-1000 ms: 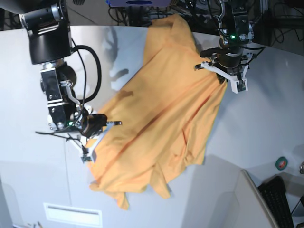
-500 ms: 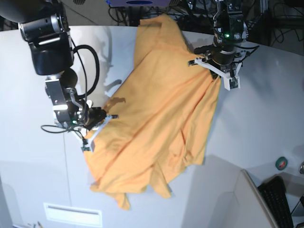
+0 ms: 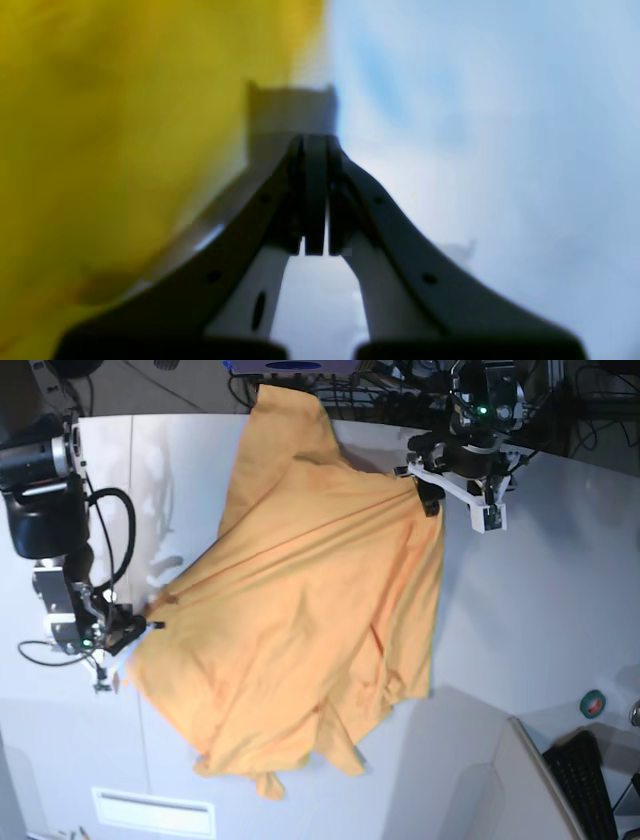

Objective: Layout the t-shirt on the table in an organized manner, then fold the t-shirt properly
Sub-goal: 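Lower the shirt onto the table and open both grippers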

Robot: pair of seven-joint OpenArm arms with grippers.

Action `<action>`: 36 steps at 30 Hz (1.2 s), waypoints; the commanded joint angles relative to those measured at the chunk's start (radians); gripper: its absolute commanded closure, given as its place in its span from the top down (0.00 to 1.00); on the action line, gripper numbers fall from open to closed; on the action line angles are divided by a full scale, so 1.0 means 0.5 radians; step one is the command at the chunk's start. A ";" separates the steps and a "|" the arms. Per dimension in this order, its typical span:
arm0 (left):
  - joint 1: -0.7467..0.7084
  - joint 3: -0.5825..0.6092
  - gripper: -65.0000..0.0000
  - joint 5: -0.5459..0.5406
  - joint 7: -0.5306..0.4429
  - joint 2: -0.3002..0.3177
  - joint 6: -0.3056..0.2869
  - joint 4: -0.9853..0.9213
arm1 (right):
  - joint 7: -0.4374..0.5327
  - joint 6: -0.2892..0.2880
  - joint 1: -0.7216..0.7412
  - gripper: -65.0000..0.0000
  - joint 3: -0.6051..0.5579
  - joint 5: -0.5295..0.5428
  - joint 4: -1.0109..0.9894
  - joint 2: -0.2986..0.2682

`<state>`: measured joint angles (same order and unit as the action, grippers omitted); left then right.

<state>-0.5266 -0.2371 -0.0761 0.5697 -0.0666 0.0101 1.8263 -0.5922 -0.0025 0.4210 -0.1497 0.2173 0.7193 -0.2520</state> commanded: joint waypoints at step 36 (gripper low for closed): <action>0.656 0.080 0.56 -0.175 0.412 0.092 0.012 -0.147 | -0.186 0.006 -0.555 0.00 0.013 -0.003 0.711 0.321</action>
<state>-0.2096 -0.2062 -0.1455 0.7918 -0.0135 0.0242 1.7390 -0.6411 -0.0216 0.1406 -0.1478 0.2543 1.0790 -0.0792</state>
